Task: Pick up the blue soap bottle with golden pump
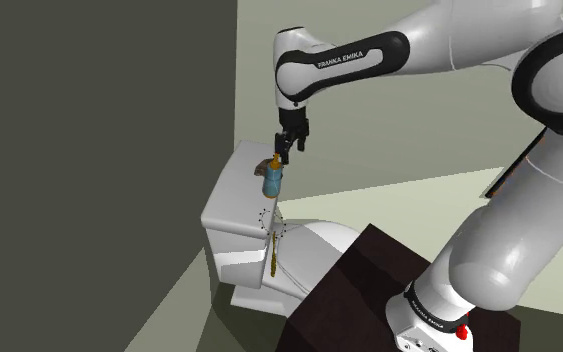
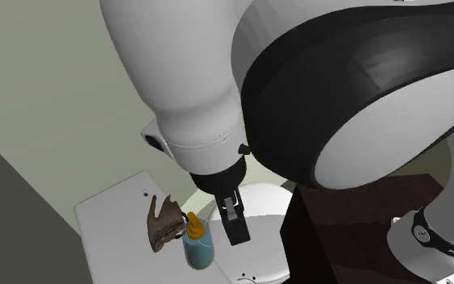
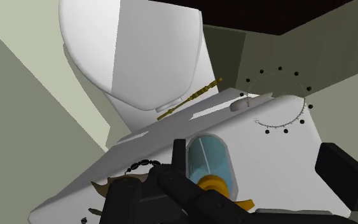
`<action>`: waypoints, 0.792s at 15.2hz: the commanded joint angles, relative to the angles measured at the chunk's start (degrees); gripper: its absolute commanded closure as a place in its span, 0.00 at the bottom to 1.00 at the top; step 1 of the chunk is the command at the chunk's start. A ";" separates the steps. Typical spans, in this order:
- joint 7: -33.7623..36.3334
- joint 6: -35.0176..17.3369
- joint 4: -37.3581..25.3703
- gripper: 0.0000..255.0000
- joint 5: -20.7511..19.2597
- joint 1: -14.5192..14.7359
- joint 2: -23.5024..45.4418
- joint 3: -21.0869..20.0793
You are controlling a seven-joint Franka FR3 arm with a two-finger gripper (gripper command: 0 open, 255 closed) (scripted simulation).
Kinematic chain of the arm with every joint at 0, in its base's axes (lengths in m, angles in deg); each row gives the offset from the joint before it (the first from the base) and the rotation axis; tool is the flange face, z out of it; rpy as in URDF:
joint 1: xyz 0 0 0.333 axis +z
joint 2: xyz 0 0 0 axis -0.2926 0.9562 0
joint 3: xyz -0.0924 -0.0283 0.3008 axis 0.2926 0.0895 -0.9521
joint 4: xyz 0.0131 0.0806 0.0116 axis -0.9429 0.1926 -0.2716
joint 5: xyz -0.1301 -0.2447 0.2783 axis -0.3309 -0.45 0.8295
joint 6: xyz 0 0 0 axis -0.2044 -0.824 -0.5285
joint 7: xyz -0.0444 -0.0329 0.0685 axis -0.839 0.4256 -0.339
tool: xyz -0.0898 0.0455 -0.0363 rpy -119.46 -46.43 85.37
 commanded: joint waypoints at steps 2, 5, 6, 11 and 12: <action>-0.35 -0.75 -5.92 0.00 -0.58 0.02 7.36 0.01; -0.78 -0.79 -12.35 0.00 -1.13 0.07 14.53 0.06; -0.93 -0.65 -14.69 0.00 -1.30 0.10 16.96 0.08; -0.93 -2.34 -16.40 0.00 -1.57 0.13 20.63 0.13; -0.87 -2.98 -16.09 0.00 -1.59 0.13 20.96 0.13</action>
